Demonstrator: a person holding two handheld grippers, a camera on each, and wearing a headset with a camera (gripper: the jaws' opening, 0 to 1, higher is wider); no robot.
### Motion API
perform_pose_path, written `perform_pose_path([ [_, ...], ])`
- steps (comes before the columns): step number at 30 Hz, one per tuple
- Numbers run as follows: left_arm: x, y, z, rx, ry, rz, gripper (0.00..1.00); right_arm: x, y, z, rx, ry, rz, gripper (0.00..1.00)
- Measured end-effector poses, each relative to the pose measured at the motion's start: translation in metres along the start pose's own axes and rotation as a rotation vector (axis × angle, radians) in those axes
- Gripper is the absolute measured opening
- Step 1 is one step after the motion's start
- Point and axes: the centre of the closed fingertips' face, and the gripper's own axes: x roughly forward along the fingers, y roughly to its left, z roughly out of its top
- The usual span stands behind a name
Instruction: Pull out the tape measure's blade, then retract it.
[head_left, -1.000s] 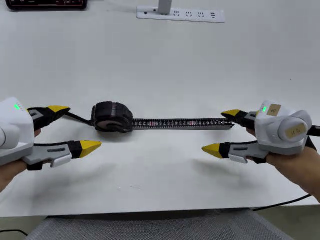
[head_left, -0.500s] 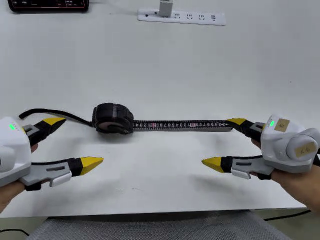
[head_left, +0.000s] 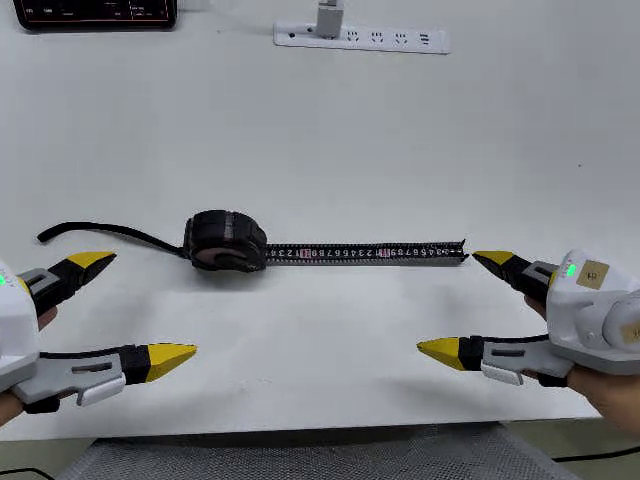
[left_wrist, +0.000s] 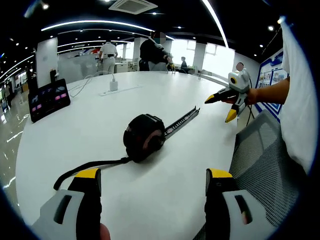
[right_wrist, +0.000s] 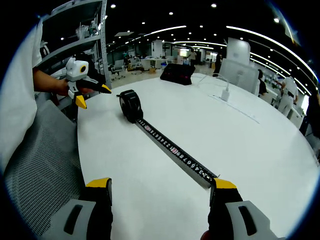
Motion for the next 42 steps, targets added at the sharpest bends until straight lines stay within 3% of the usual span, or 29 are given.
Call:
perform_pose_path([
  [11, -0.006, -0.002, -0.005, 0.003, 0.016, -0.008, 0.83, -0.010, 0.005, -0.014, 0.009, 0.032, 0.018, 0.84],
  [20, -0.006, 0.000, -0.005, 0.006, 0.017, -0.005, 0.83, -0.015, 0.001, -0.021, -0.003, 0.058, 0.024, 0.87],
  [42, -0.006, 0.001, -0.002, 0.002, 0.012, 0.001, 0.83, -0.014, 0.005, -0.021, 0.008, 0.059, 0.016, 0.90],
])
